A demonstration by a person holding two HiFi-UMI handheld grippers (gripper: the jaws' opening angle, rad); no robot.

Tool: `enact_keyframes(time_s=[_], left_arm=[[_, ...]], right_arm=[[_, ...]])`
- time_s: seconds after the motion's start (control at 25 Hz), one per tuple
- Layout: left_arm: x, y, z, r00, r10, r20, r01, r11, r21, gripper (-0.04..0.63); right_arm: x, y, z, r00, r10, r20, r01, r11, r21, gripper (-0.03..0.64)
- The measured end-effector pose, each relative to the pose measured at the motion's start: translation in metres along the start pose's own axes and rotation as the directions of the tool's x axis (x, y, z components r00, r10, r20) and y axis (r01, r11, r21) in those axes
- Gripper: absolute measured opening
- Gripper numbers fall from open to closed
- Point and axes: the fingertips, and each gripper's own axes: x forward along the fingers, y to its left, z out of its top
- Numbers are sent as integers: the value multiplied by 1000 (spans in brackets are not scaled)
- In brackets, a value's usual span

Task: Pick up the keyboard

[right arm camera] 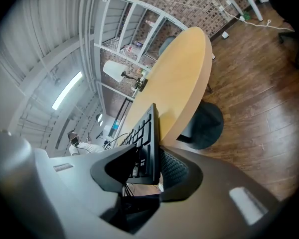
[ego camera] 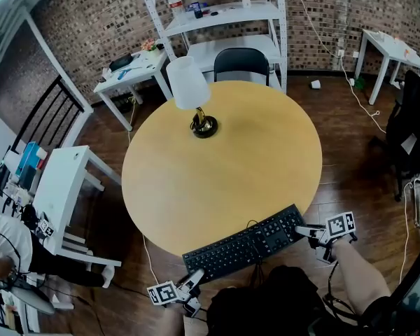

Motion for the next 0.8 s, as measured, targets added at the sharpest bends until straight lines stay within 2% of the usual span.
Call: enact_keyframes(time_s=[0.28, 0.32, 0.44, 0.52, 0.64, 0.8], left_arm=[[-22, -36, -5, 998, -49, 43, 52, 995, -82, 160], [-29, -41, -2, 998, -43, 47, 46, 996, -71, 160], [-53, -54, 19, 999, 20, 50, -23, 997, 69, 160], [-64, -67, 33, 998, 26, 61, -33, 992, 119, 161], [-77, -88, 52, 996, 7, 83, -19, 989, 148, 161], [-86, -113, 71, 993, -21, 117, 3, 989, 149, 161]], right_arm=[[-19, 28, -4, 1000, 4, 15, -4, 1000, -5, 144], [-20, 36, -2, 1000, 10, 14, -9, 1000, -19, 146], [-23, 66, 6, 999, 32, 19, -31, 998, -50, 146], [-27, 87, 13, 999, 47, 26, -46, 997, -69, 146], [-33, 115, 21, 997, 72, 19, -69, 991, -118, 144], [-48, 142, 43, 997, 75, 34, -66, 978, -197, 146]])
